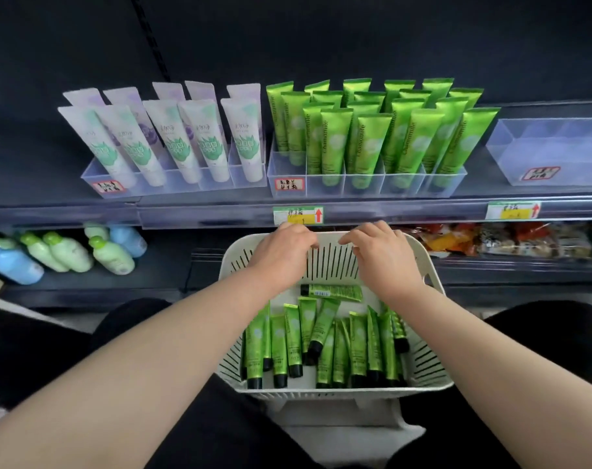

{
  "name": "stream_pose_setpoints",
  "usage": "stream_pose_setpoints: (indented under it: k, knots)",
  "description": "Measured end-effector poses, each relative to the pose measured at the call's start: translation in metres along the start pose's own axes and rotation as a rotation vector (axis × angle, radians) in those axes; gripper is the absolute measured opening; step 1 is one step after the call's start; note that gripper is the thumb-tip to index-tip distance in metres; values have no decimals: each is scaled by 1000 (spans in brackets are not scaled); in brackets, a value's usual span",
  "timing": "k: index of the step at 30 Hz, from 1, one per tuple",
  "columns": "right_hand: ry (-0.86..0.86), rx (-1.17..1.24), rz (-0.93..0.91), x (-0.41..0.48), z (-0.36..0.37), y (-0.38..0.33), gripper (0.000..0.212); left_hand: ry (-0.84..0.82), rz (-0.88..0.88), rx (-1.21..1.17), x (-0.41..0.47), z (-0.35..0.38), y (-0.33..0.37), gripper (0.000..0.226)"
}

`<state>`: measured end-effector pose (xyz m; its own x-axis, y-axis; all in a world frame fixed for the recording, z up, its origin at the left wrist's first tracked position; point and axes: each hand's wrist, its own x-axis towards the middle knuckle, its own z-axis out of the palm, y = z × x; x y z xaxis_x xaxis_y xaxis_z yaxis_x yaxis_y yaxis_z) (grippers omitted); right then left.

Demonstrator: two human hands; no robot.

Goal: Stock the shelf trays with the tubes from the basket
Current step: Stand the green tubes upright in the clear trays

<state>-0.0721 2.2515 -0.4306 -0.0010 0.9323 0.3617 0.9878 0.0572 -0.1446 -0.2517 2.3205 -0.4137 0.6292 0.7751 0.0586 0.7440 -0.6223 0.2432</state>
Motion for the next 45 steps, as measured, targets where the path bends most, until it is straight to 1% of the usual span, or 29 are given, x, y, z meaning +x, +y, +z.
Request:
stream_pose_setpoints:
  k: [2,7,10,12,14,16,20,22,26,31,33,35,37,39,41,43,45]
  knots:
    - [-145,-1,69,-15,14,6,42,-45,-31,-12,-10,22,-2,45]
    - [-485,-22,196,-43,39,22,46,-177,-108,-88,-33,71,-6,35]
    - [-620,-1,244,-52,52,26,55,-251,-146,-122,-39,93,-8,39]
    - [-706,-14,282,-54,60,28,64,-280,-157,-137,-40,104,-7,42]
    - [-779,-13,327,-56,67,29,69,-308,-158,-148,-38,111,-6,43]
    - [-837,21,370,-58,74,31,67,-326,-158,-161,-36,117,-6,43]
    - [-945,77,405,-61,84,36,53,-342,-156,-179,-30,125,-5,38]
    - [-936,87,415,-61,88,36,51,-341,-157,-180,-28,126,-5,34]
    - [-900,62,366,-56,88,36,38,-348,-195,-191,-28,129,-7,34]
    - [-950,173,397,-51,71,34,29,-385,-254,-186,-29,129,-9,33]
    - [-943,225,399,-49,62,33,26,-393,-276,-180,-28,130,-6,34]
    - [-910,289,401,-45,51,32,25,-400,-287,-183,-24,132,-2,32]
    - [-869,298,378,-42,40,34,23,-408,-301,-178,-21,135,5,31]
    - [-801,297,364,-41,30,37,21,-425,-326,-170,-15,139,12,31]
    - [-709,325,356,-39,21,39,20,-453,-388,-169,-9,144,20,31]
    - [-627,366,340,-39,16,40,20,-473,-446,-167,-6,150,29,36]
    - [-566,394,306,-42,15,40,19,-465,-460,-143,-6,158,35,42]
